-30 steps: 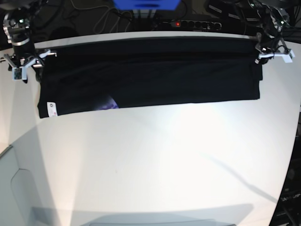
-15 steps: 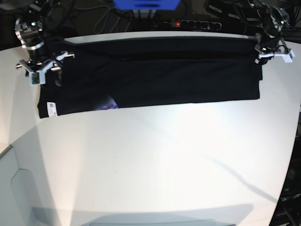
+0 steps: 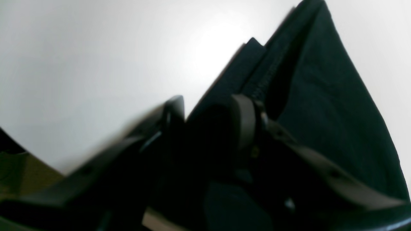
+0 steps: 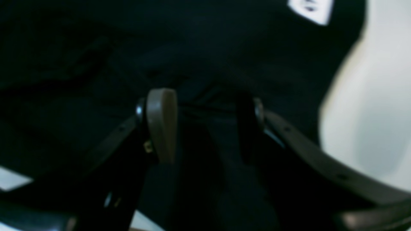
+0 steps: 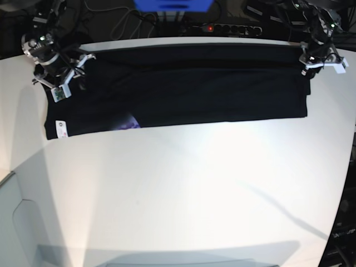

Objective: Fold the T-shirt properly
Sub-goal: 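Move the right gripper down and grasp the strip's end near it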

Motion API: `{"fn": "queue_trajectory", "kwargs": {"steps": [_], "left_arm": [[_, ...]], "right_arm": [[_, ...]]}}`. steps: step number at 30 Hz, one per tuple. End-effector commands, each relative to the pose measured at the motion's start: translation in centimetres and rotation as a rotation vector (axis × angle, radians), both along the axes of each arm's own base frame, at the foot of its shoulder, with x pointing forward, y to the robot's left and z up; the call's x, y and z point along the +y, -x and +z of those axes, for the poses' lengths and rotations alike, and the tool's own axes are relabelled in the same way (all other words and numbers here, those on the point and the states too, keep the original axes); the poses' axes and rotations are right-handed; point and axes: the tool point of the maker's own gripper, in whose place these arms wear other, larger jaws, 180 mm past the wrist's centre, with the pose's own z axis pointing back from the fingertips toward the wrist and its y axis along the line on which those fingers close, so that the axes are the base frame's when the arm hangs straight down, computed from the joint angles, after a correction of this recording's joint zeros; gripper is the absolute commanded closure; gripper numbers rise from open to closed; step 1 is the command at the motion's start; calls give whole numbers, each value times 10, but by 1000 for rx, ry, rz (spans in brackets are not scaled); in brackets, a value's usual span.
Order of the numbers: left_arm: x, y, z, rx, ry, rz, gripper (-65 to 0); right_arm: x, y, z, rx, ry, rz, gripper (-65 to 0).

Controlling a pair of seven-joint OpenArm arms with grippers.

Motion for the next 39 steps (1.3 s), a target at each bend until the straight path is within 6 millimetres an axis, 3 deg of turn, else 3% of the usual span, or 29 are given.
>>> {"fn": "queue_trajectory", "kwargs": {"steps": [1, 6, 19, 30, 39], "left_arm": [[-1, 3, 0, 17, 4, -9, -232], [-1, 3, 1, 15, 4, -7, -232], [-1, 3, 1, 15, 3, -6, -232], [-1, 3, 1, 14, 3, -6, -232], [-1, 3, 0, 16, 5, -4, -232]], "right_arm": [[-3, -3, 5, -22, 5, 19, -306], [-8, 4, -10, 20, -4, 10, -306], [-3, 26, -20, 78, -8, 30, -302], [4, 11, 11, -14, 21, 64, -302], [60, 10, 4, -4, -61, 200, -302]]}}
